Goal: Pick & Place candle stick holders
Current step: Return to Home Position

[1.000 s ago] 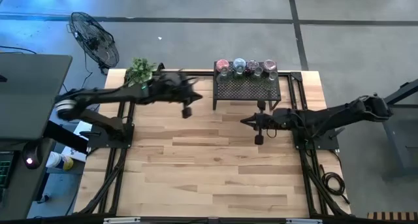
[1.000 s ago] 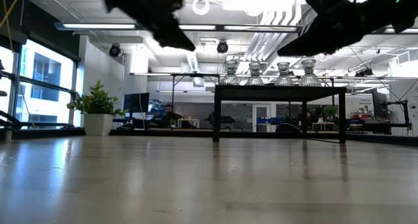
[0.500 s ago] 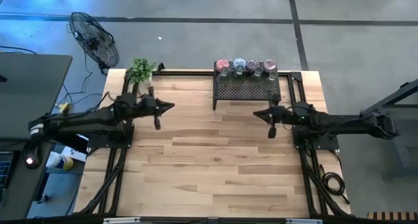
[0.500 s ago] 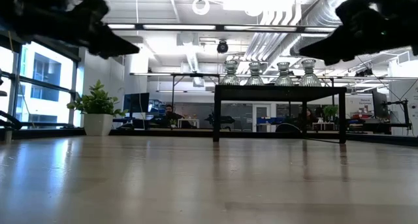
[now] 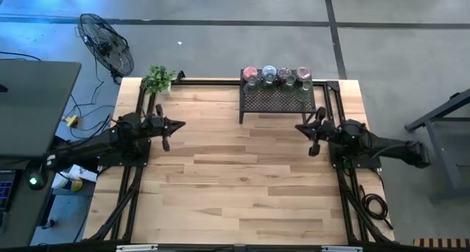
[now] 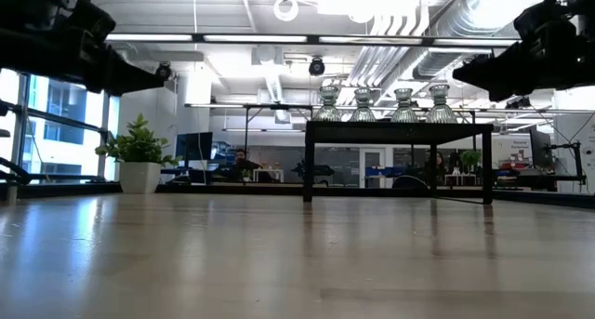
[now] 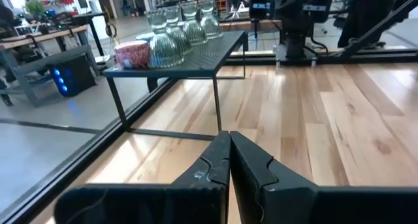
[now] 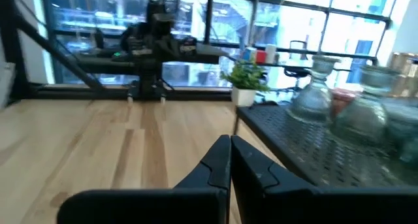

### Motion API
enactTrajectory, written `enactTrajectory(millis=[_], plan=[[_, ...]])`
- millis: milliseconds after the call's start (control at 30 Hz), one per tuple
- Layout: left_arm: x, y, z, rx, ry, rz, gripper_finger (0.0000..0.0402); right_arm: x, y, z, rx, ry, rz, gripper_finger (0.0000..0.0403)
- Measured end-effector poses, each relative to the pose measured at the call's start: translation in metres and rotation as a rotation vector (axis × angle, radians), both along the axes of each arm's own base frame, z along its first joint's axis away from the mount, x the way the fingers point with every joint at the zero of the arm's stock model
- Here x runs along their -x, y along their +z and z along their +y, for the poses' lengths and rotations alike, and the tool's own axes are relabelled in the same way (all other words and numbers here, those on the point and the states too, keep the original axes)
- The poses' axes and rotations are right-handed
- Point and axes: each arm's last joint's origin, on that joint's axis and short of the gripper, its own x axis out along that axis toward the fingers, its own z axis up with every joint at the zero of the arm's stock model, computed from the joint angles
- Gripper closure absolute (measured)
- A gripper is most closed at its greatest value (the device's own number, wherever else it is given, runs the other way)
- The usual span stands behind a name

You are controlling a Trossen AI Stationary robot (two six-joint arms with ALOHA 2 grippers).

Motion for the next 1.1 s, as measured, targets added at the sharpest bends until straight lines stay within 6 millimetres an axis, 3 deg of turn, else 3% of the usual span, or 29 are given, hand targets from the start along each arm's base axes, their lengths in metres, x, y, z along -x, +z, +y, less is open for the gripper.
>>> enactTrajectory(millis=[100,333,500,733,1100], plan=[[0.007,-0.006,-0.002,0.011,-0.006,-0.010,0.0399,0.004,-0.001,0.000,-0.004,-0.020,-0.007,0.0403],[0.001,-0.017,-0.001,0.039,-0.007,-0.091,0.0399,0.004,-0.001,0.000,-0.009,-0.031,-0.004,0.0403],[0.001,-0.015,0.000,0.037,0.018,-0.130,0.0399,0.004,-0.001,-0.002,-0.021,-0.097,-0.005,0.0403],[-0.001,-0.020,-0.001,0.057,-0.028,-0.075,0.0399,0.004,-0.002,-0.007,-0.024,-0.285,0.005,0.0403],[-0.001,-0.021,0.000,0.058,-0.024,-0.072,0.0399,0.003,-0.003,-0.008,0.003,-0.298,0.026,0.0403]])
